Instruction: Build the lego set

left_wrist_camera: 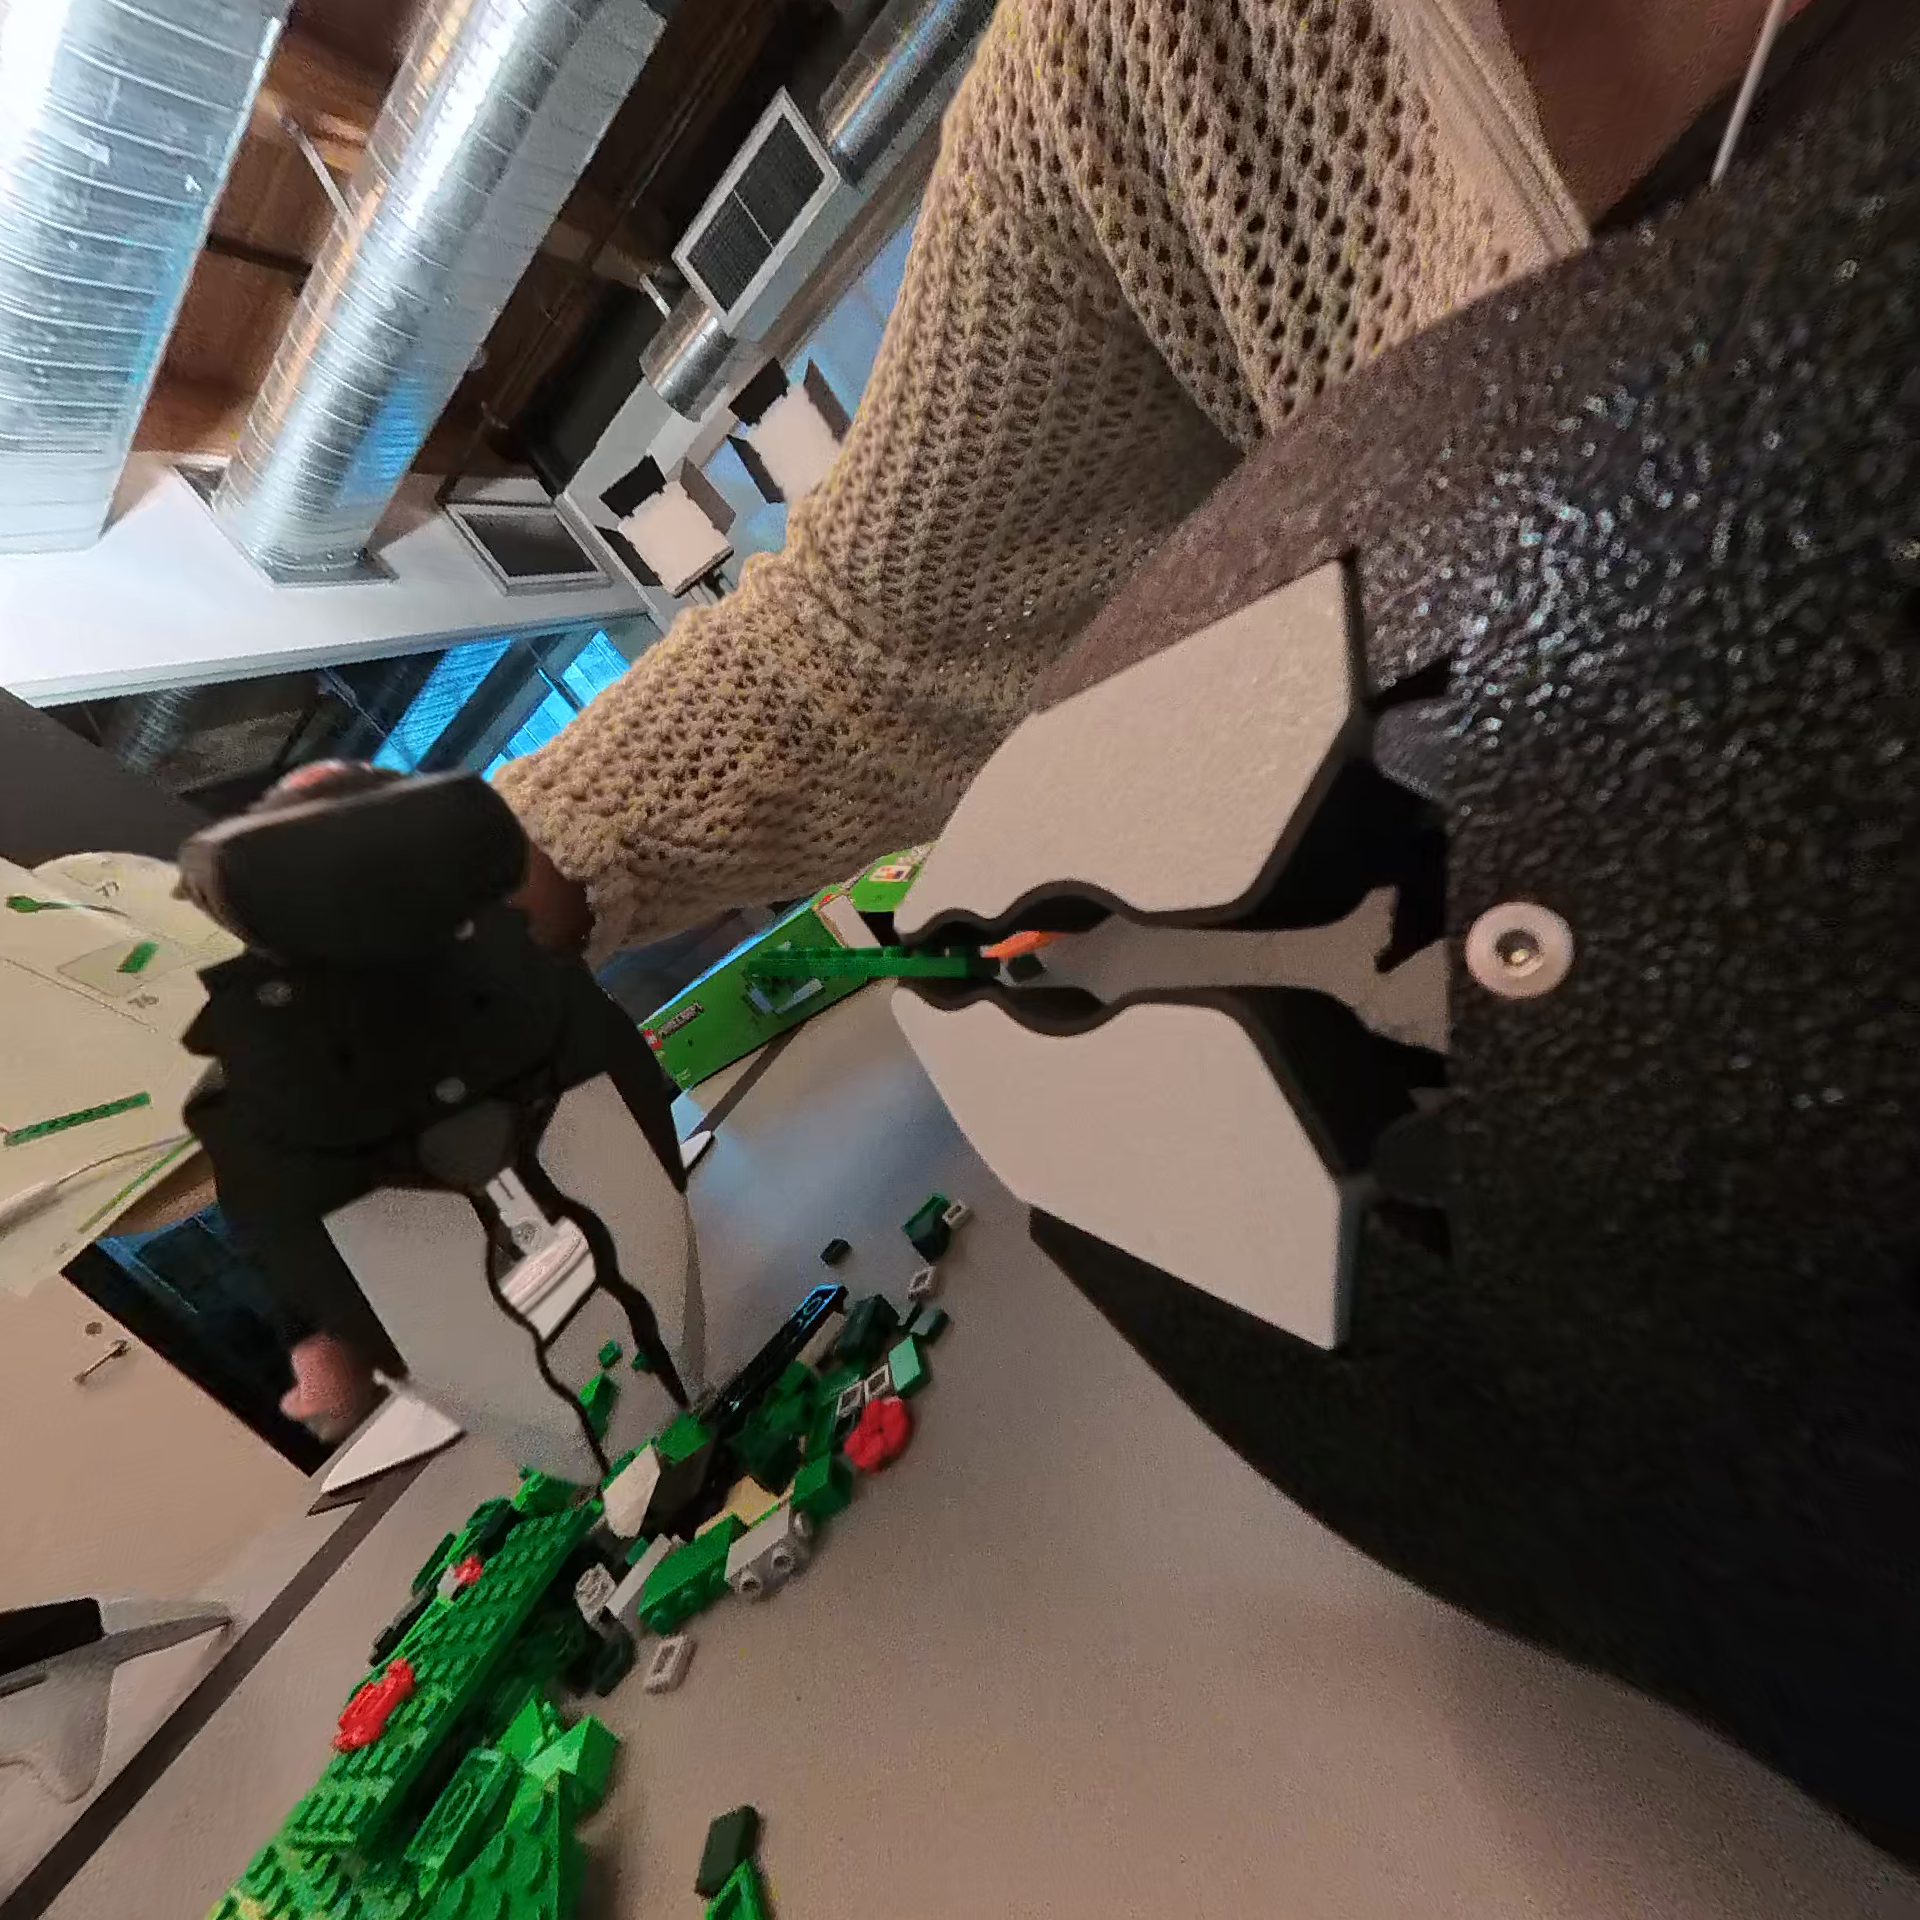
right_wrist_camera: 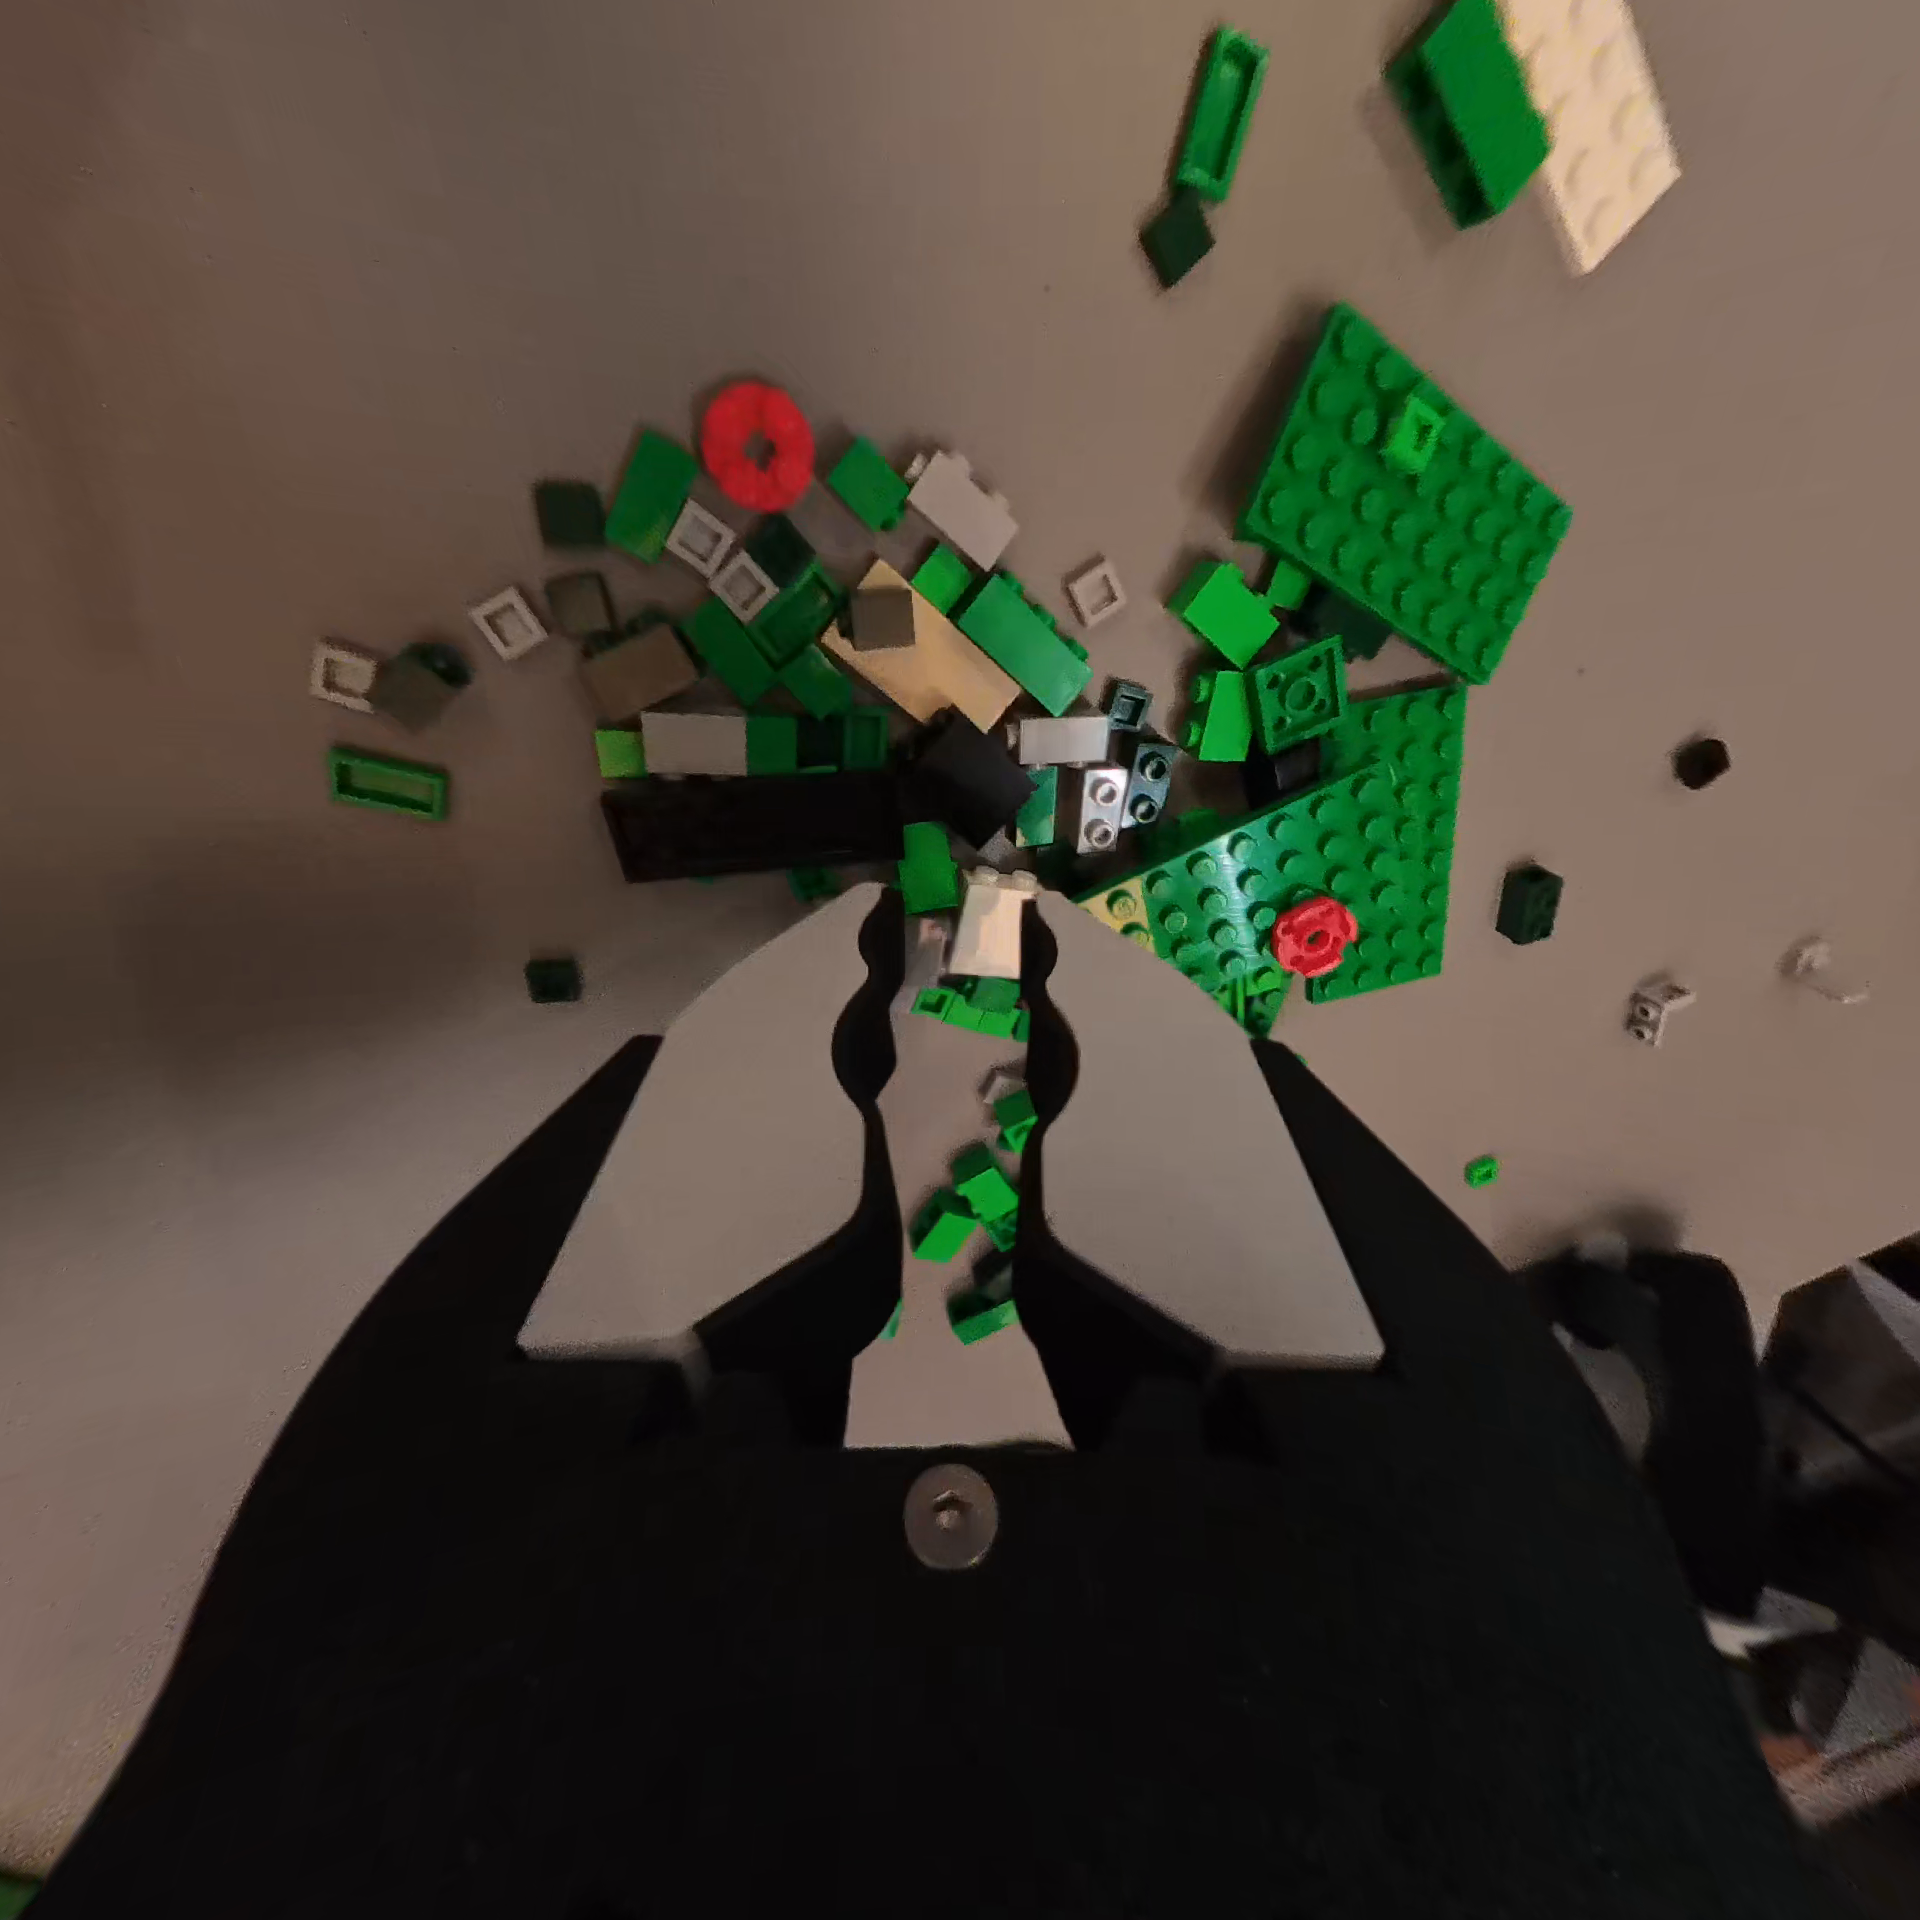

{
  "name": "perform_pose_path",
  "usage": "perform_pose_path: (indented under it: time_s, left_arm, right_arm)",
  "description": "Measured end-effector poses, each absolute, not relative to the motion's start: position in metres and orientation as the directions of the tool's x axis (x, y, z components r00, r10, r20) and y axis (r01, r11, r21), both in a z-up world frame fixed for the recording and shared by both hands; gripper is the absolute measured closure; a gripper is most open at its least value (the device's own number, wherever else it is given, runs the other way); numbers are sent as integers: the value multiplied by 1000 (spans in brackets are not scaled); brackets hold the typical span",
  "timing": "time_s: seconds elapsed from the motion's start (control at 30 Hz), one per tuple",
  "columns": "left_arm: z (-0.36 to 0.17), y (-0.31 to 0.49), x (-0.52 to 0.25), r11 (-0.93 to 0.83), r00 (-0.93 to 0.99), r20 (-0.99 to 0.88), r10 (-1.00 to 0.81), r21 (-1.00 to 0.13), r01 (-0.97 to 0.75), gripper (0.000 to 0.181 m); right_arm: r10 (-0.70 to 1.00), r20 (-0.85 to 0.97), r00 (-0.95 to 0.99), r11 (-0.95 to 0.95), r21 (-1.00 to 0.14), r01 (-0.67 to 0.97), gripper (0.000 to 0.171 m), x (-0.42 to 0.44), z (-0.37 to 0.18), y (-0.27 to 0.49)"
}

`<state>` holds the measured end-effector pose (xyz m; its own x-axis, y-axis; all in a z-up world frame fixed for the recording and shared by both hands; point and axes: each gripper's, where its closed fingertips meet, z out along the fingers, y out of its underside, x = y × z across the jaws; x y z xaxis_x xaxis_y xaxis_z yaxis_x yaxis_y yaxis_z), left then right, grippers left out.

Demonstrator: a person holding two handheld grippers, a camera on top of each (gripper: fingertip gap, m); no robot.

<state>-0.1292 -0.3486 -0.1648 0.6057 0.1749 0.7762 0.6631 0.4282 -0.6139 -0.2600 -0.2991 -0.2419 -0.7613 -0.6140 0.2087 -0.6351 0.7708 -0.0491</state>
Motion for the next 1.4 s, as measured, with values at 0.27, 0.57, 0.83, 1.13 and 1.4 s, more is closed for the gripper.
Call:
perform_pose_path:
  time_s: [0.27, 0.57, 0.83, 1.13, 1.4]
  left_arm:
    - [-162, -351, -128, 442, 608, 781, 143, -600, 667, 177]
    - [-161, -353, -129, 456, 612, 777, 147, -602, 655, 177]
    - [-166, -339, -126, 374, 648, 725, 235, -683, 628, 177]
    - [-171, -225, -72, 15, 725, 680, 109, -730, 683, 177]
    - [-194, -179, -36, -180, 756, 647, 99, -736, 653, 177]
  right_arm:
    - [-635, 118, -764, 770, 19, -637, 161, -257, -249, -294]
    - [-205, 316, -926, 840, -429, -333, 161, -229, -191, -297]
    - [297, 387, -873, 713, -697, -67, 161, -156, -170, -217]
    - [403, 497, -769, 825, -560, 71, 161, -61, -208, -159]
    - [518, 212, -828, 732, -611, 302, 161, -18, -230, -137]
